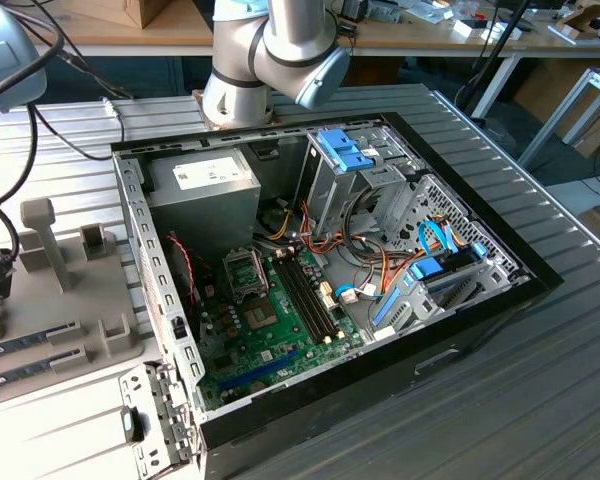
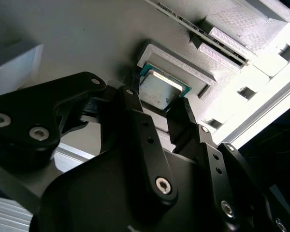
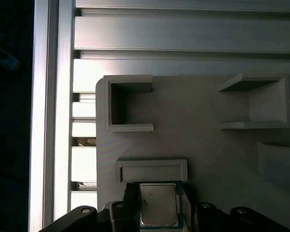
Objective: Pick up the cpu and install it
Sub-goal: 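Pick up the cpu and move it towards the insertion slot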
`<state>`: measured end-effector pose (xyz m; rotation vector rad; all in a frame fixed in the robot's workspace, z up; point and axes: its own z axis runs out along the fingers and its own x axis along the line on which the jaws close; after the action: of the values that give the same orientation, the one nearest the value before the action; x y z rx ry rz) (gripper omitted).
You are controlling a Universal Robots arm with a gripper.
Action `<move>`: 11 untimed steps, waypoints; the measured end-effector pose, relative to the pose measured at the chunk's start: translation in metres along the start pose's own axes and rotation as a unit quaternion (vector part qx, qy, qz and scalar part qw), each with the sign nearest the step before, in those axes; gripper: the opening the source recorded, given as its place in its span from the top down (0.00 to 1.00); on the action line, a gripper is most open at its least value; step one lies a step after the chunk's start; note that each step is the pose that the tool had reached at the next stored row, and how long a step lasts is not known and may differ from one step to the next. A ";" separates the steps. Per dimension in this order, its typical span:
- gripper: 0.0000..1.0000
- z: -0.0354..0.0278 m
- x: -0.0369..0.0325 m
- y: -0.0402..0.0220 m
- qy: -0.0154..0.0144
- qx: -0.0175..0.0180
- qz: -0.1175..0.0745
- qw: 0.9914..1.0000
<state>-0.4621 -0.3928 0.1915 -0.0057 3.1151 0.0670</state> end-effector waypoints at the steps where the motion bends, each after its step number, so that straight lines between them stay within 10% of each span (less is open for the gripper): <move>1: 0.53 -0.0004 0.0001 0.0000 0.000 -0.002 0.000 1.000; 11: 0.53 -0.0025 0.0011 -0.0040 0.000 -0.026 0.001 1.000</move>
<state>-0.4632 -0.3969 0.1938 -0.0046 3.1122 0.1469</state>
